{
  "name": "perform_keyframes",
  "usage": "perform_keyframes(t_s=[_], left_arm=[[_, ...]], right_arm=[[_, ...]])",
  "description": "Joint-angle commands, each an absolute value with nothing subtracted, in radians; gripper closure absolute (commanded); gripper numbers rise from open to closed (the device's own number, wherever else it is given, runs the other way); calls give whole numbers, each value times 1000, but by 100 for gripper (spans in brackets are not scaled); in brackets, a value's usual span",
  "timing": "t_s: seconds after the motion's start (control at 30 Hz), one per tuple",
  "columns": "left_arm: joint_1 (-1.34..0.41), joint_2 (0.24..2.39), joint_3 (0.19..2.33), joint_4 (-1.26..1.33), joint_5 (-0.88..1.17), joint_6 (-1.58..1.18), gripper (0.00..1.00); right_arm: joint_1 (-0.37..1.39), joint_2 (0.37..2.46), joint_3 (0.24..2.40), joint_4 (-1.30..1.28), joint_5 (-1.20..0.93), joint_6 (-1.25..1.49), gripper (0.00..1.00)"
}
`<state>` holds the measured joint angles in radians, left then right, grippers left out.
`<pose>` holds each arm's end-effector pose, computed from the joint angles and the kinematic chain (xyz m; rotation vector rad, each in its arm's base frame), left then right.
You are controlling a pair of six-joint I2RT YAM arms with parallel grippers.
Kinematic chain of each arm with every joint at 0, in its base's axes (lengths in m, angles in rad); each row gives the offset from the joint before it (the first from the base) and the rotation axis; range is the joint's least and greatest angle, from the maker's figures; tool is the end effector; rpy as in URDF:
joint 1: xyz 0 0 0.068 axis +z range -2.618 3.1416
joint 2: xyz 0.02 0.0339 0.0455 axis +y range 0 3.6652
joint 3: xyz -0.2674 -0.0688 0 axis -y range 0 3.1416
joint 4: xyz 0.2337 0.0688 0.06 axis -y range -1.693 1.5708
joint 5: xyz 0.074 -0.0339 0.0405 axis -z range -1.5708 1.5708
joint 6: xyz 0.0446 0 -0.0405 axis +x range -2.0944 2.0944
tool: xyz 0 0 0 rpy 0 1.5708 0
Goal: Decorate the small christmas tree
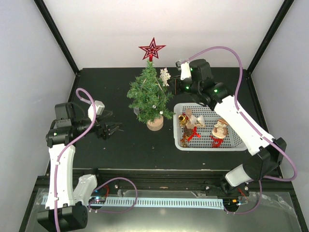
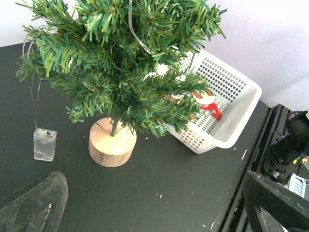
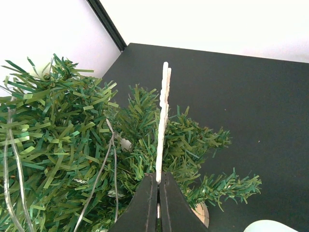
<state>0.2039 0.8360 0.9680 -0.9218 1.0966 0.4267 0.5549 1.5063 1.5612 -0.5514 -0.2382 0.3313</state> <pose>0.1362 -0.0123 0.3351 0.7018 1.8776 -0.8807 0.2800 0.1860 0.3972 -0.3909 2.1125 0.7789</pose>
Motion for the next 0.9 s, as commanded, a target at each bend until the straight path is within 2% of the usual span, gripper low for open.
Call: perform_keyframes(t_s=[0.0, 0.3, 0.87], left_arm=[[212, 833, 960, -898, 1125, 430, 1], [212, 826, 960, -897, 1123, 430, 1], [213, 819, 955, -888, 1121, 424, 1]], right_arm=[[568, 1511, 1575, -580, -253, 329, 99], [568, 1433, 1561, -536, -195, 346, 99], [569, 1423, 1564, -540, -230, 359, 99]])
